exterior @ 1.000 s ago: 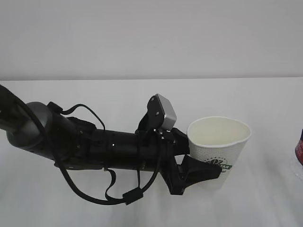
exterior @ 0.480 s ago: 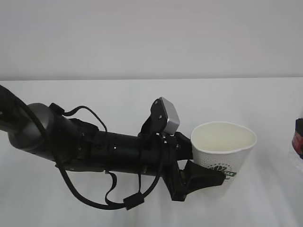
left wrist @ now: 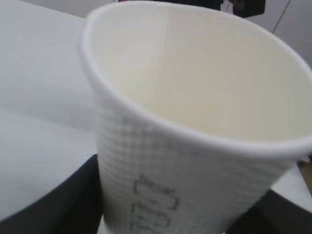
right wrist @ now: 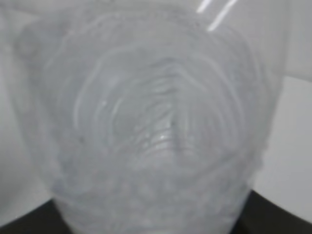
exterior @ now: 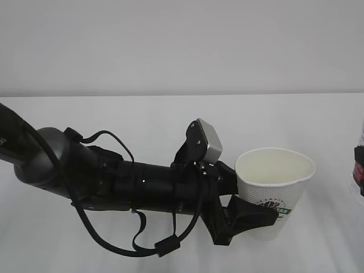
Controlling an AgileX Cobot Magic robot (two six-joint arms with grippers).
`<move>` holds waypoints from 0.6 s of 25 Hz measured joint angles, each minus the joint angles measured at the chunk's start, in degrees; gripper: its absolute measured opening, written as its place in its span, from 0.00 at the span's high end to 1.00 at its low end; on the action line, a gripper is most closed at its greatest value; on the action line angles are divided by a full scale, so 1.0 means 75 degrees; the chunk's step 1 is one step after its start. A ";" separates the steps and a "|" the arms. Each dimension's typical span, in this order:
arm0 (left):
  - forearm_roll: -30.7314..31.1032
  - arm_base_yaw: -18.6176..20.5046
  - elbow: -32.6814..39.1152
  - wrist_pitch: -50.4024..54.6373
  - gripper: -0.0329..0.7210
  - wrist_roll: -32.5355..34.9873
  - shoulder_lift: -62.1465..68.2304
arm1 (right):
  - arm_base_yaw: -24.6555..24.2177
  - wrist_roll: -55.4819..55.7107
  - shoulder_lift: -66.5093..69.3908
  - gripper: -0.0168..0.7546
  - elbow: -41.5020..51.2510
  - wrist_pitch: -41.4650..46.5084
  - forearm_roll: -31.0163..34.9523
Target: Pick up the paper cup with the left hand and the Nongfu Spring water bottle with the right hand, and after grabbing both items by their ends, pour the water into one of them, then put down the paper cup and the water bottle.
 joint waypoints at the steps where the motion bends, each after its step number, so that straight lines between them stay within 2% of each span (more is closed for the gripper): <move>1: -0.0016 0.0000 0.0000 0.0000 0.31 0.0000 0.0000 | 0.0000 -0.0102 0.0000 0.49 0.0000 0.0000 0.0000; 10: -0.0053 -0.0046 -0.0476 0.0029 0.31 -0.0013 0.0131 | 0.0000 -0.1031 0.0000 0.49 0.0000 0.0000 0.0000; 15: -0.0053 -0.0267 -0.0518 0.0054 0.31 -0.0013 0.0151 | 0.0000 -0.1424 0.0000 0.49 0.0000 0.0000 0.0000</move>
